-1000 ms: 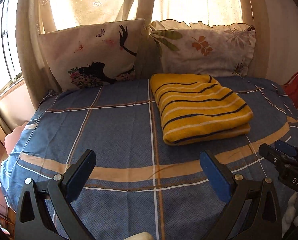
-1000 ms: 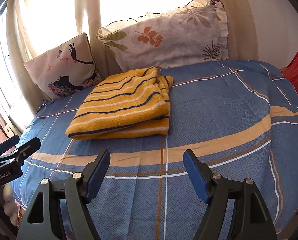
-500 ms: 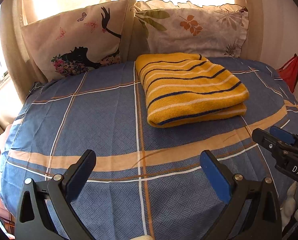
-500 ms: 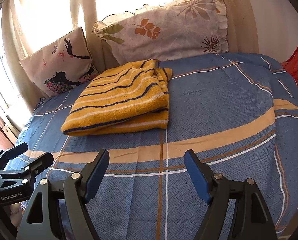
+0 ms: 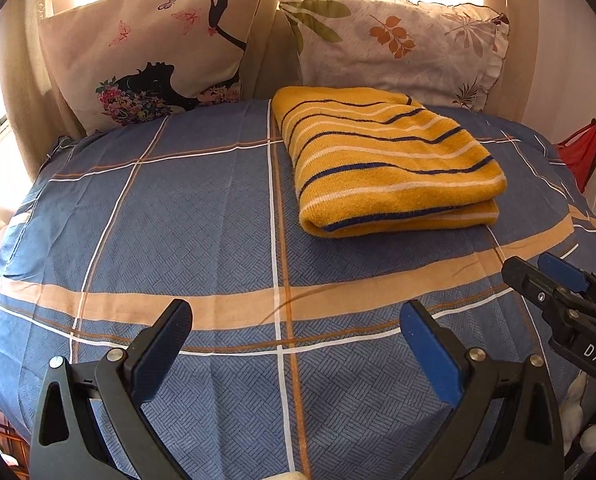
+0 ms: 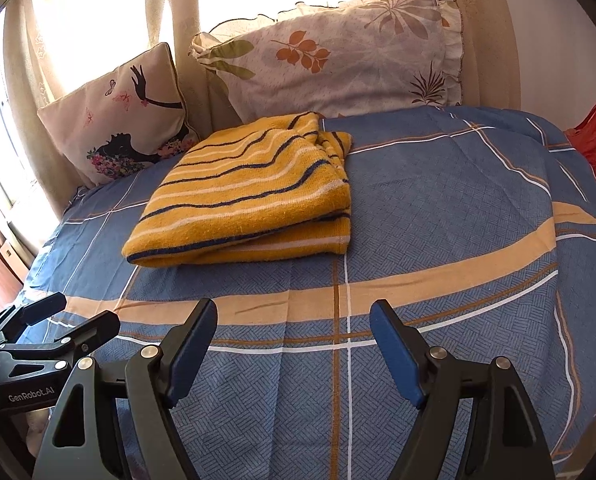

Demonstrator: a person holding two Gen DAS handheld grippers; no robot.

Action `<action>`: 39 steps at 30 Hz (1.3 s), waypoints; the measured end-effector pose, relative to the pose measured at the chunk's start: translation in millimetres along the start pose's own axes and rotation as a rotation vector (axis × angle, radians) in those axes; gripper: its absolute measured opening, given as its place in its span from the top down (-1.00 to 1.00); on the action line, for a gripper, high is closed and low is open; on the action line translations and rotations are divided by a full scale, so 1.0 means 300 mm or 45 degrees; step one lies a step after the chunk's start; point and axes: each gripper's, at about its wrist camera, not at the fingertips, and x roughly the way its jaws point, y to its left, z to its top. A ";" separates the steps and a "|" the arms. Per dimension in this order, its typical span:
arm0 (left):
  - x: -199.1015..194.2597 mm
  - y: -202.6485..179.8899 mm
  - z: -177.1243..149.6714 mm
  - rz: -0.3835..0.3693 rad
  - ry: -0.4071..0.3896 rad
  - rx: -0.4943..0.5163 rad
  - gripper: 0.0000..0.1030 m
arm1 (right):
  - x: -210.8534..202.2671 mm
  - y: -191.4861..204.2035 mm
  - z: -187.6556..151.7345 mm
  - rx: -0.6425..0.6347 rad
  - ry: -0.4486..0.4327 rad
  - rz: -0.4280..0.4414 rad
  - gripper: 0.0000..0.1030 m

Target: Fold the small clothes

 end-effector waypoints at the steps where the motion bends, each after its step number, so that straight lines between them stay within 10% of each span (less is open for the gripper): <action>1: 0.002 0.002 -0.001 -0.002 0.002 -0.004 -1.00 | 0.003 0.002 -0.001 -0.001 0.004 -0.002 -0.61; 39: 0.049 0.005 -0.018 -0.041 0.086 -0.024 -1.00 | 0.032 0.005 -0.008 0.020 0.060 -0.005 -0.64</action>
